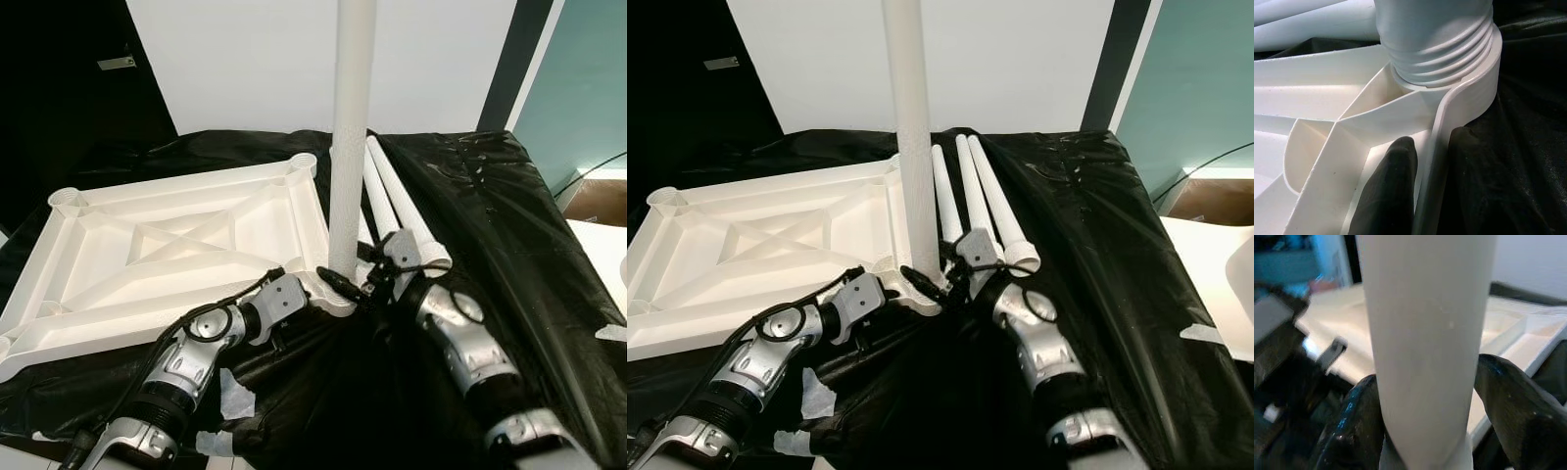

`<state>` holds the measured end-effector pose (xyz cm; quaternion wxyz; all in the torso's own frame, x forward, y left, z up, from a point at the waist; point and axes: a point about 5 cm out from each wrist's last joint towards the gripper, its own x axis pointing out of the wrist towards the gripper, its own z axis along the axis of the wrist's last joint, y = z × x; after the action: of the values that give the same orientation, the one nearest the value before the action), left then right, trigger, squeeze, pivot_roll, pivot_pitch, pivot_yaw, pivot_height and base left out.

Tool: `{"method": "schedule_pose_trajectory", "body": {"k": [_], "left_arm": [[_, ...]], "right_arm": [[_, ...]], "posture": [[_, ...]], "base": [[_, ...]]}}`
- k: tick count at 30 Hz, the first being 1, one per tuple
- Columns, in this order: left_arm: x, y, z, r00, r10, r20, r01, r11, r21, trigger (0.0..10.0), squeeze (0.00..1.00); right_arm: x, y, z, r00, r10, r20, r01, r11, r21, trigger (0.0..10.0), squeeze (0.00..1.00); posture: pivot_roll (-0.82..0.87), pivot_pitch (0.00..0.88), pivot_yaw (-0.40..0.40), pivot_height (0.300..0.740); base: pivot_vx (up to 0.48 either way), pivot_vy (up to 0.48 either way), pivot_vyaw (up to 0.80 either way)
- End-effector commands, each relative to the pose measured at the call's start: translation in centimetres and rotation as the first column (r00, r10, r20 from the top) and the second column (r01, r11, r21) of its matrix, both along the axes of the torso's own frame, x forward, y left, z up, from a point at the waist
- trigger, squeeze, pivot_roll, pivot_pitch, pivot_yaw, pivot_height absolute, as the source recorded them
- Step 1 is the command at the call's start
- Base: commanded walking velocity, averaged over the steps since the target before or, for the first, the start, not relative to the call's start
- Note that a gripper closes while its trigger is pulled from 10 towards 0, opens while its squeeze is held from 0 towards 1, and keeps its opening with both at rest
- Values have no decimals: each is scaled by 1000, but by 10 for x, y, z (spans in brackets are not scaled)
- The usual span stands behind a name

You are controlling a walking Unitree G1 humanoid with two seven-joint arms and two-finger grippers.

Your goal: Building children table

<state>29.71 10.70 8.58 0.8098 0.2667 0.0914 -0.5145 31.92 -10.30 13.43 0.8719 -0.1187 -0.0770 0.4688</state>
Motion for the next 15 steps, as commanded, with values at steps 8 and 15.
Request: {"method": "schedule_pose_trajectory", "body": {"k": [8,15], "left_arm": [[-18,-2,-33,990,-32,-139,41,997,64,10000,0],[-19,1,-33,990,-23,-138,33,997,65,10000,0]], "right_arm": [[5,-4,-3,987,137,-83,-146,983,-108,0,0],[3,7,-11,990,54,-129,-53,999,7,0,0]], "posture": [[62,0,26,740],[80,0,19,740]], "base": [[0,0,0],[0,0,0]]}}
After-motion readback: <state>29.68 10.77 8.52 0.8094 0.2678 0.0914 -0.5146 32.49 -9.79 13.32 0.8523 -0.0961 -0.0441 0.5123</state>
